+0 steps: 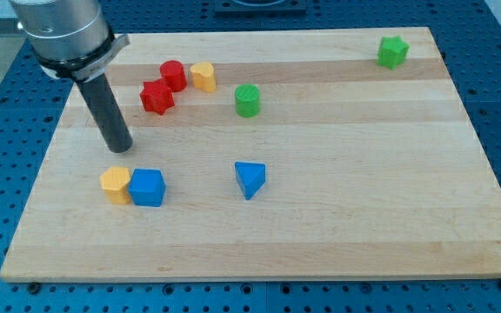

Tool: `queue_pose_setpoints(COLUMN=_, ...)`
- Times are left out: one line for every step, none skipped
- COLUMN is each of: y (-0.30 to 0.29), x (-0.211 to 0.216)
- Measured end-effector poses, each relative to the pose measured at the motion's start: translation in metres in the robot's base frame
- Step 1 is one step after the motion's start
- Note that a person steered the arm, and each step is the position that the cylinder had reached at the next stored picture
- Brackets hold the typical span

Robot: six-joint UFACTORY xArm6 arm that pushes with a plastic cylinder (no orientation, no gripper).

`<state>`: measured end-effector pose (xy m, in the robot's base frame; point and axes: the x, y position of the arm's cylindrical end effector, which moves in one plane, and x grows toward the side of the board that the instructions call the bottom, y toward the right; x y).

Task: Push the yellow hexagon towards the red star

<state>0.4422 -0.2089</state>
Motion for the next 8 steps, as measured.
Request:
queue_pose_setpoints(y=-0.054, x=0.010)
queue_pose_setpoints(y=-0.059, x=0.047)
queue_pose_setpoints(y=-0.050, x=0.112)
queue_pose_setpoints(y=-0.047, x=0.119)
queue_pose_setpoints(y=0.018, x=0.138)
queue_pose_setpoints(y=0.027, x=0.143)
queue_pose_setpoints(y=0.027, x=0.143)
queue_pose_setpoints(y=0.027, x=0.105)
